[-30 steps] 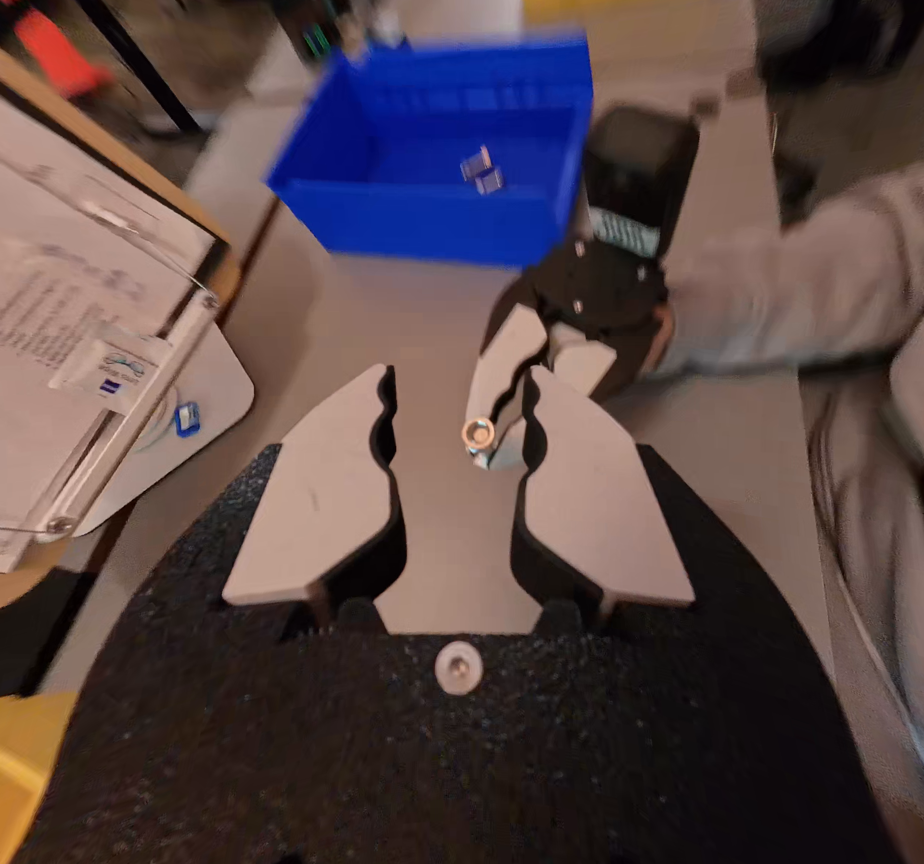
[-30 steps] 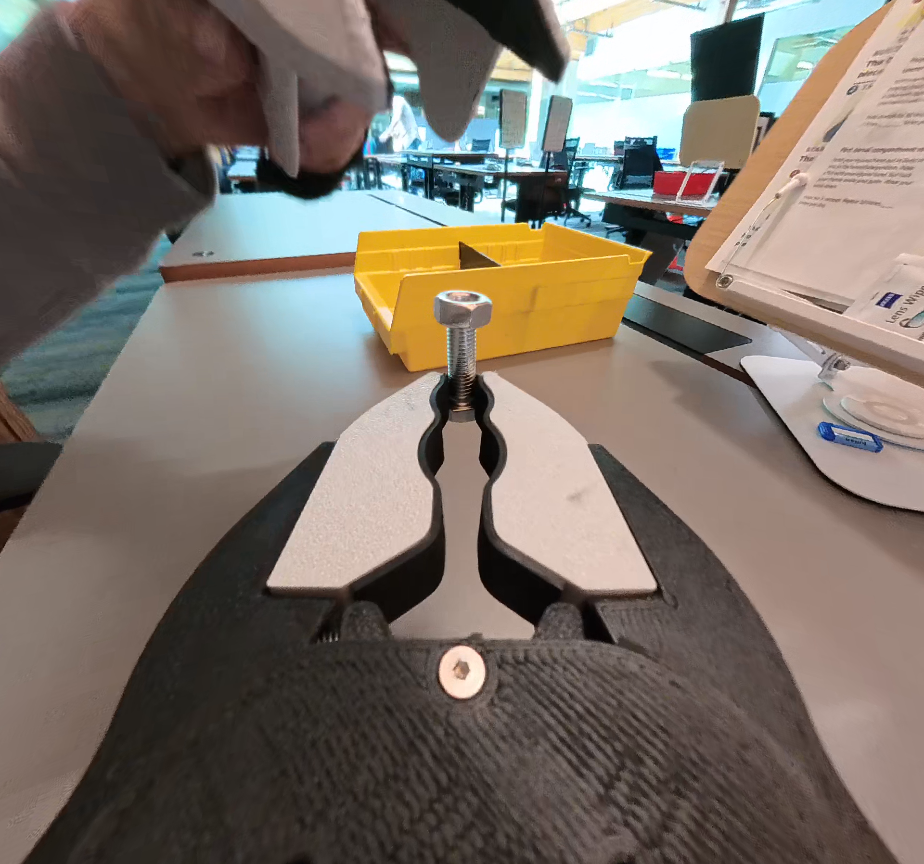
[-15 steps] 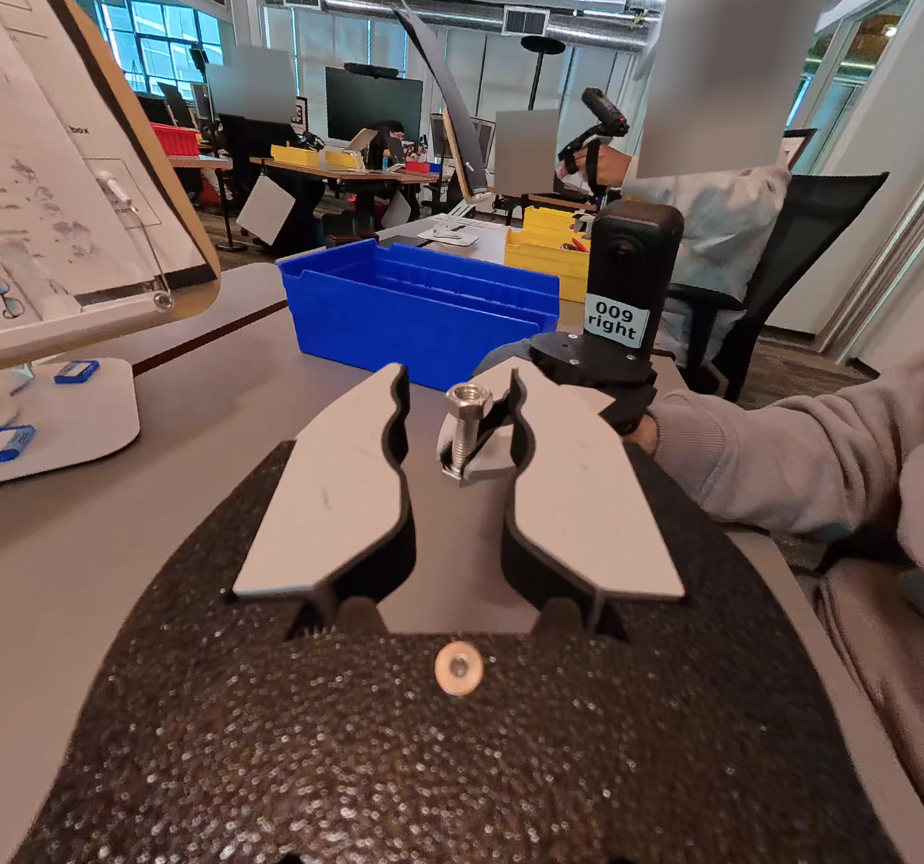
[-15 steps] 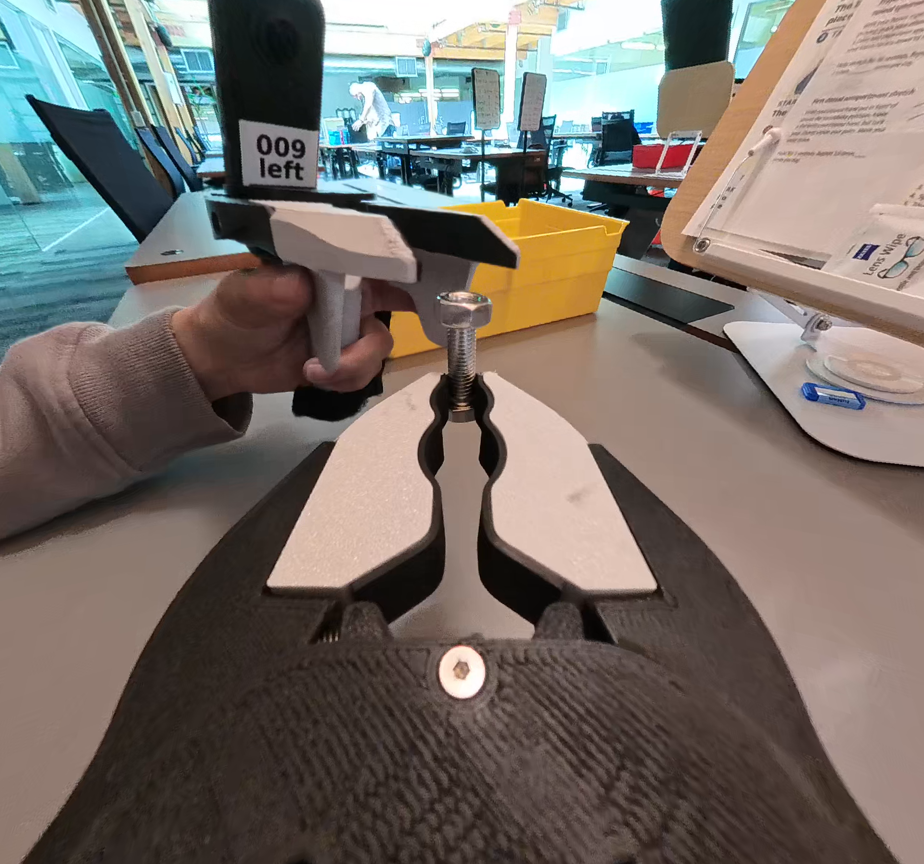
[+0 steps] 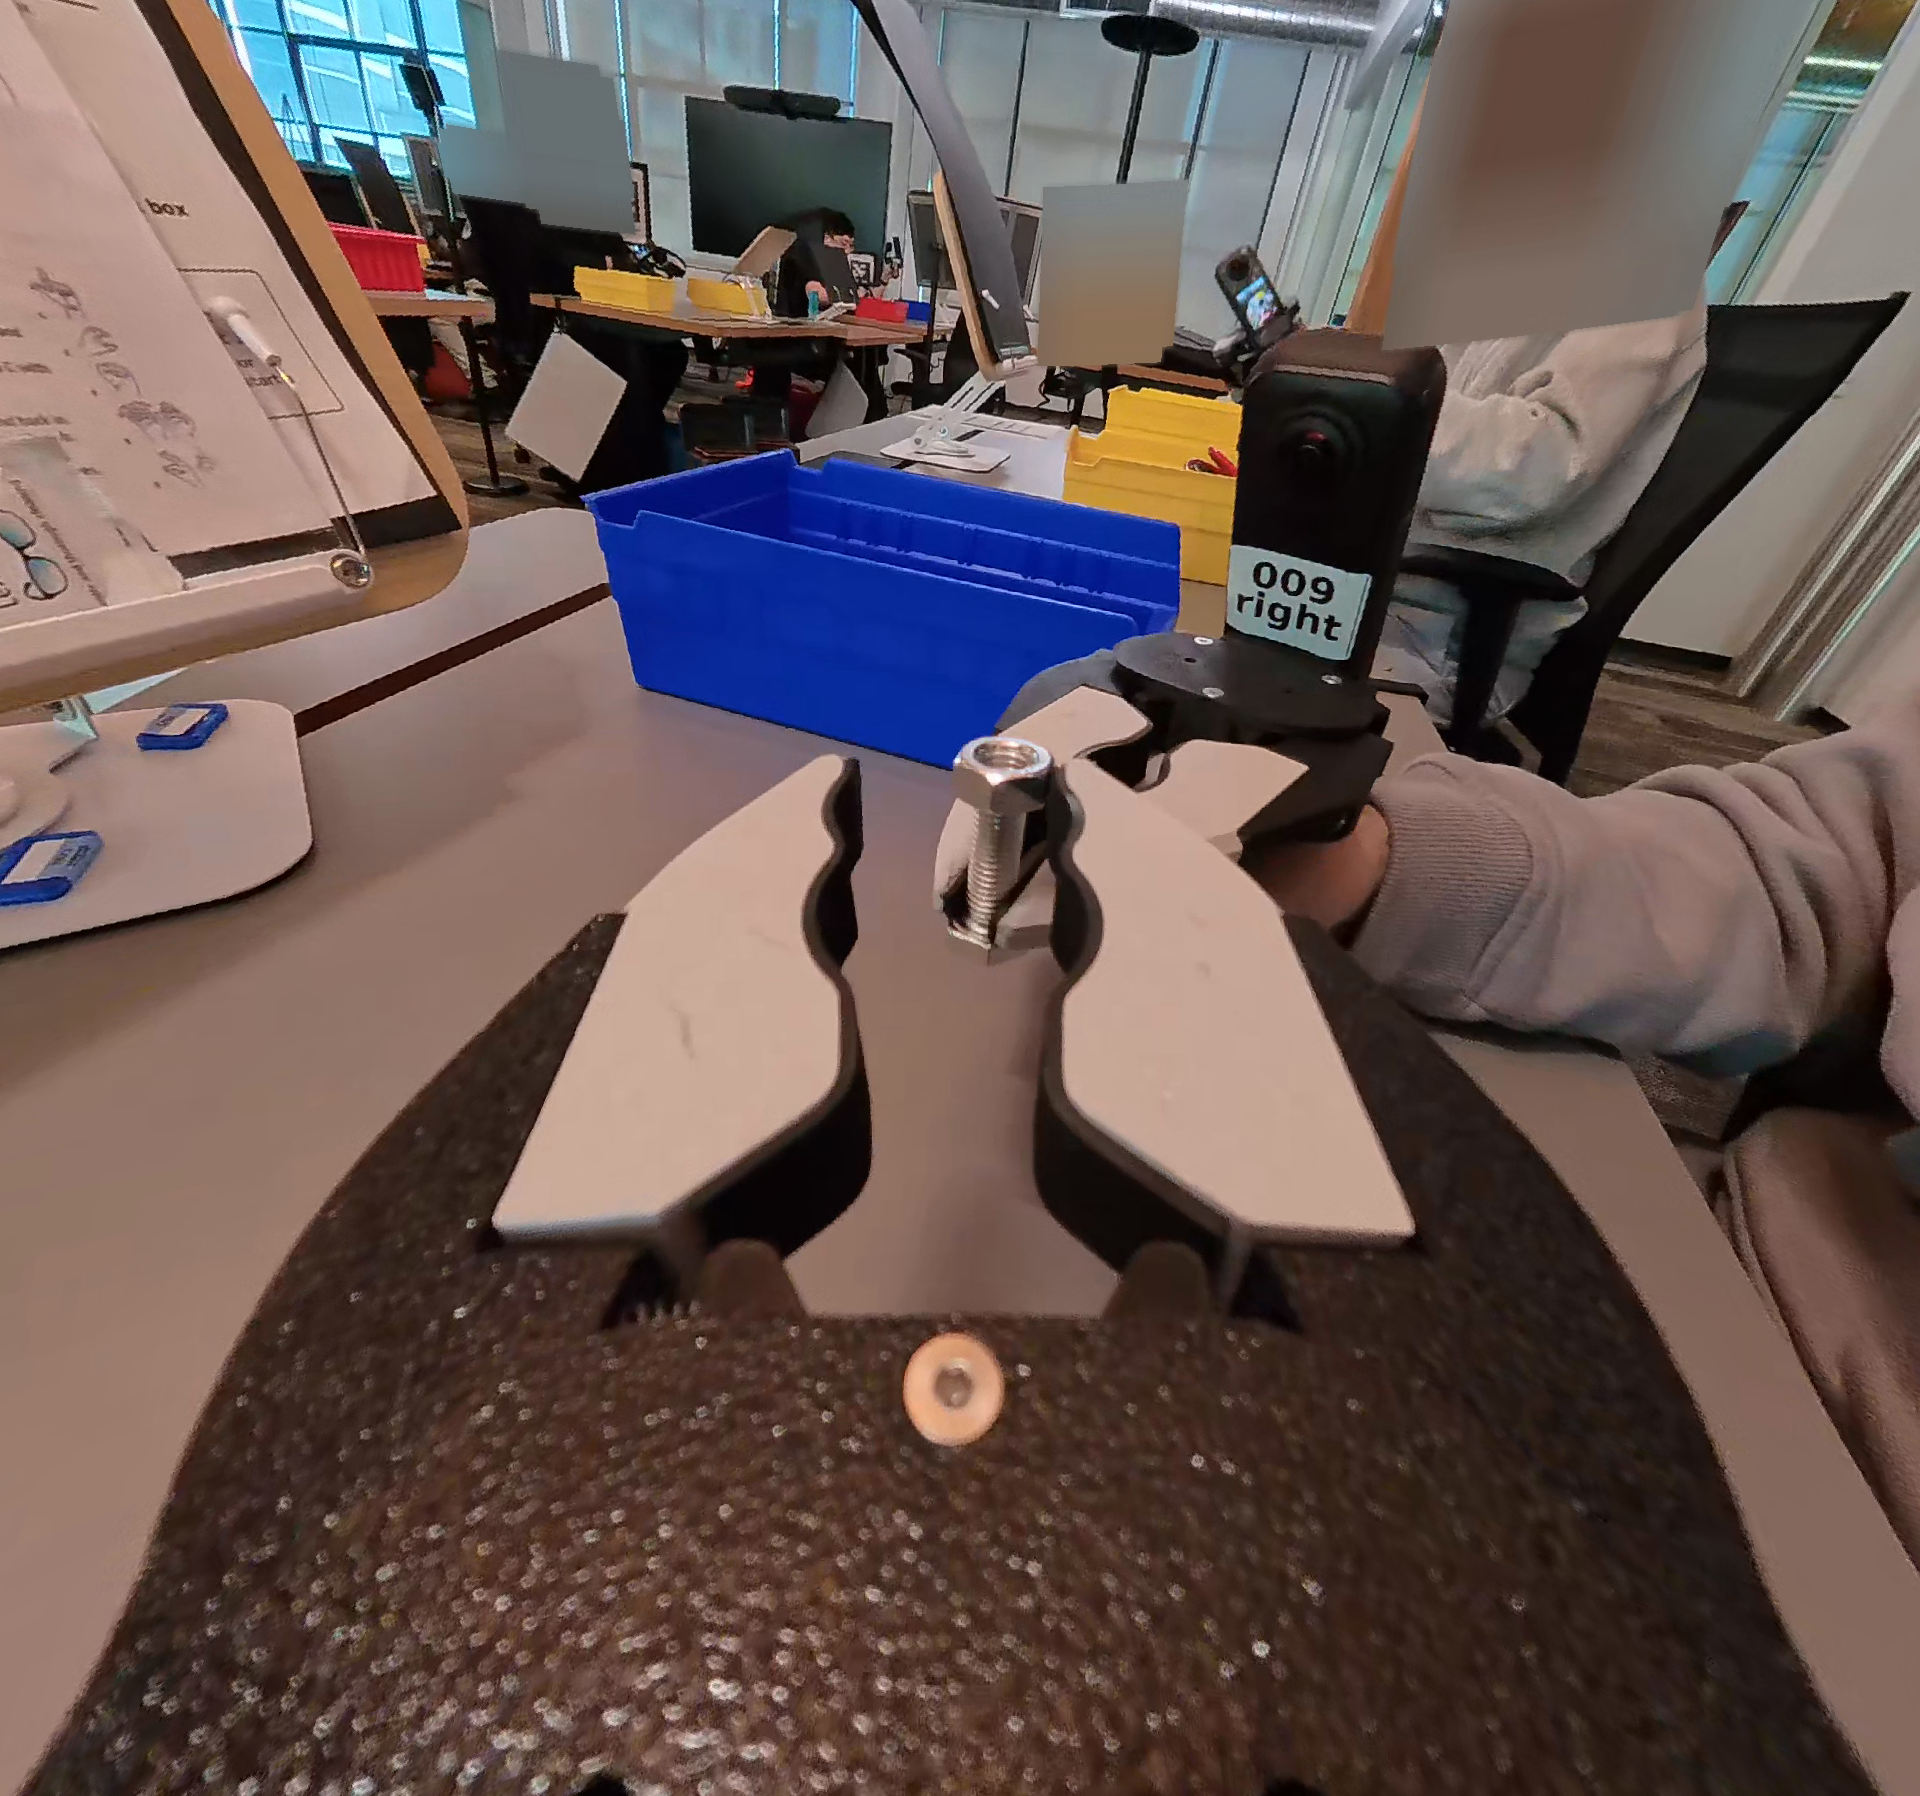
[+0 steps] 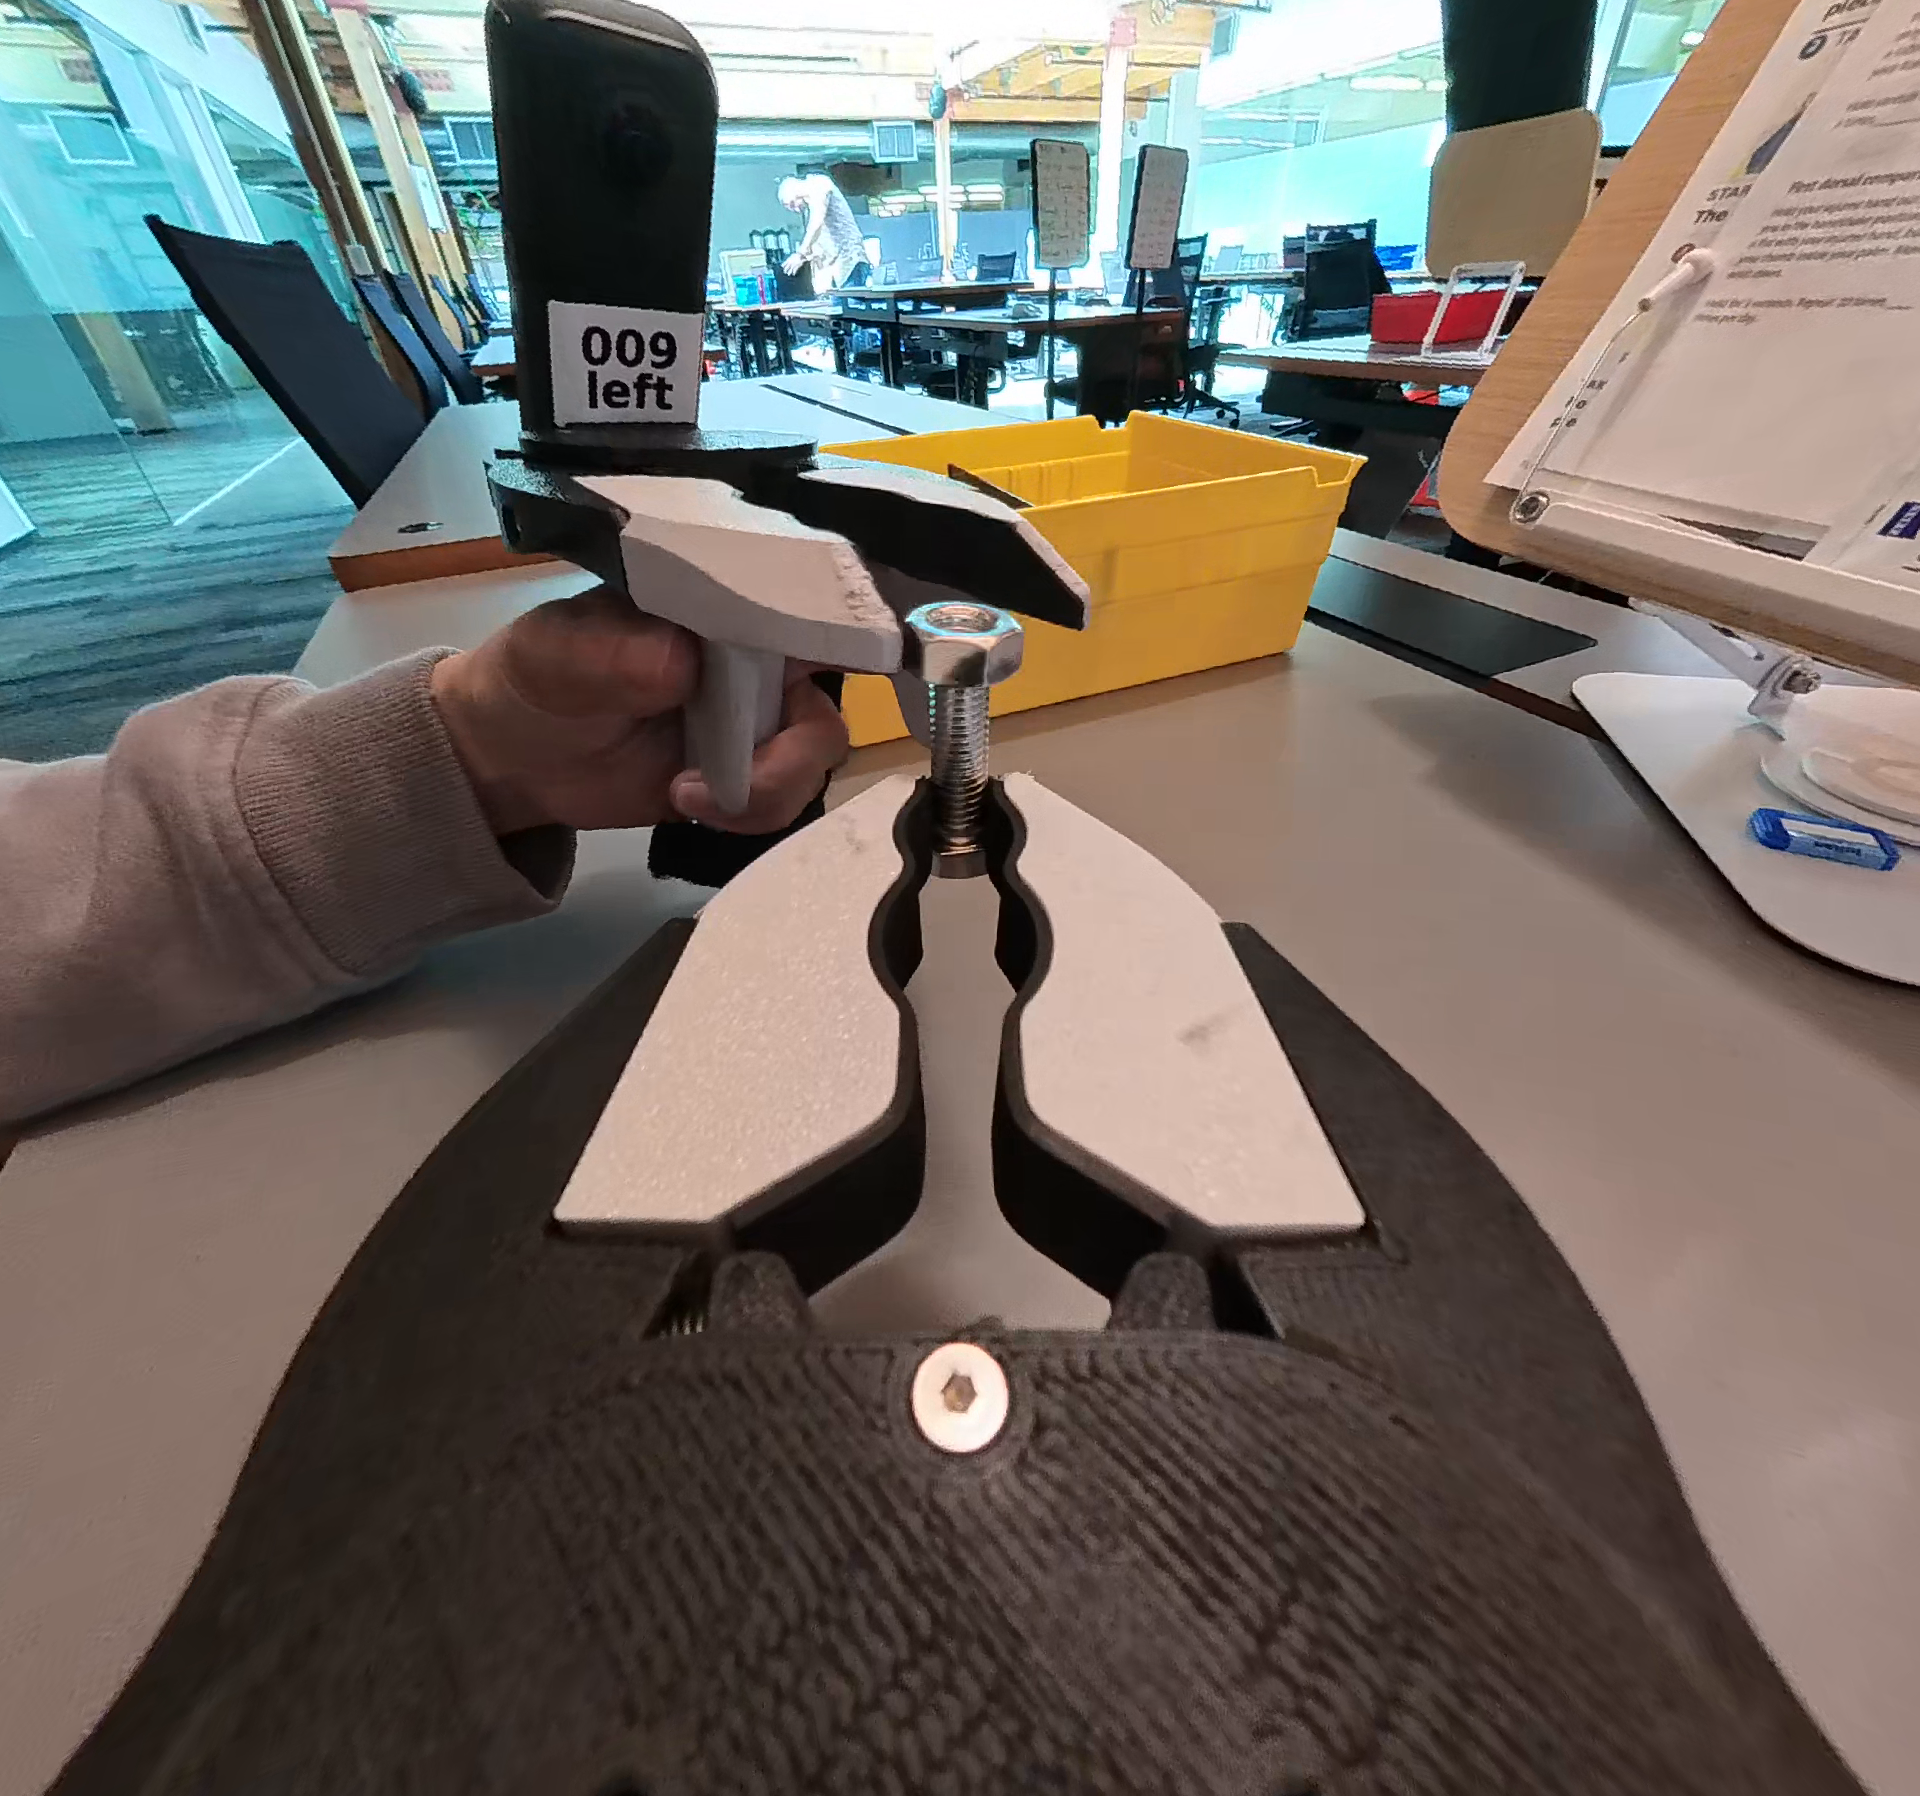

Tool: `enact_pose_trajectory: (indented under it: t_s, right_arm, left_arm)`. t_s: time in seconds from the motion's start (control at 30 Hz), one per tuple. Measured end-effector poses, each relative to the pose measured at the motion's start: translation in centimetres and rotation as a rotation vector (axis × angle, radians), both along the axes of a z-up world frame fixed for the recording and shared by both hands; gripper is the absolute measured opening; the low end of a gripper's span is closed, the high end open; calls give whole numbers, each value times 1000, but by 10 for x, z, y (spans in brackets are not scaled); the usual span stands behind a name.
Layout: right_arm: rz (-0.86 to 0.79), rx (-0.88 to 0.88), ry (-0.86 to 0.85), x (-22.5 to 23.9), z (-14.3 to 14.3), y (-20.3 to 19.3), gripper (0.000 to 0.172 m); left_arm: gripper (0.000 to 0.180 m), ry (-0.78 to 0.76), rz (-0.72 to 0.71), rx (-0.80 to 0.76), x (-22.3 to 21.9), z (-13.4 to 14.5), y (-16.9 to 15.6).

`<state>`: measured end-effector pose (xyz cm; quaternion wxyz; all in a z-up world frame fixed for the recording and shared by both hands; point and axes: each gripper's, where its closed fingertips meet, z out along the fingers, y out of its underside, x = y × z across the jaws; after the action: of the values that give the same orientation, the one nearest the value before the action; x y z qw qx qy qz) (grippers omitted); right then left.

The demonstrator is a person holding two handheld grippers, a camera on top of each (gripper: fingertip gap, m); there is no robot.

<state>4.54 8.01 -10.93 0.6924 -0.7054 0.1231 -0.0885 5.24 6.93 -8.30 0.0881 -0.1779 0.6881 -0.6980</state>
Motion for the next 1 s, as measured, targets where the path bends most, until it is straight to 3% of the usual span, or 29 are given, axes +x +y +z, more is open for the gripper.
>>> enact_pose_trajectory:
  t_s: [0.03, 0.53, 0.8, 1.0]
  right_arm:
    - [2, 3, 0, 0, 0, 0, 9]
    - [0, 7, -7, 0, 2, 0, 9]
    - [-8, 23, 3, 2, 4, -3, 9]
    - [-7, 16, 3, 1, 2, -1, 9]
  left_arm:
    - [33, -1, -2, -2, 0, 0, 0]
    - [34, 7, -20, -58, -3, 7, 3]
    - [32, -2, 63, -6, 8, 1, 13]
    - [41, -13, 14, -60, -1, 7, -4]
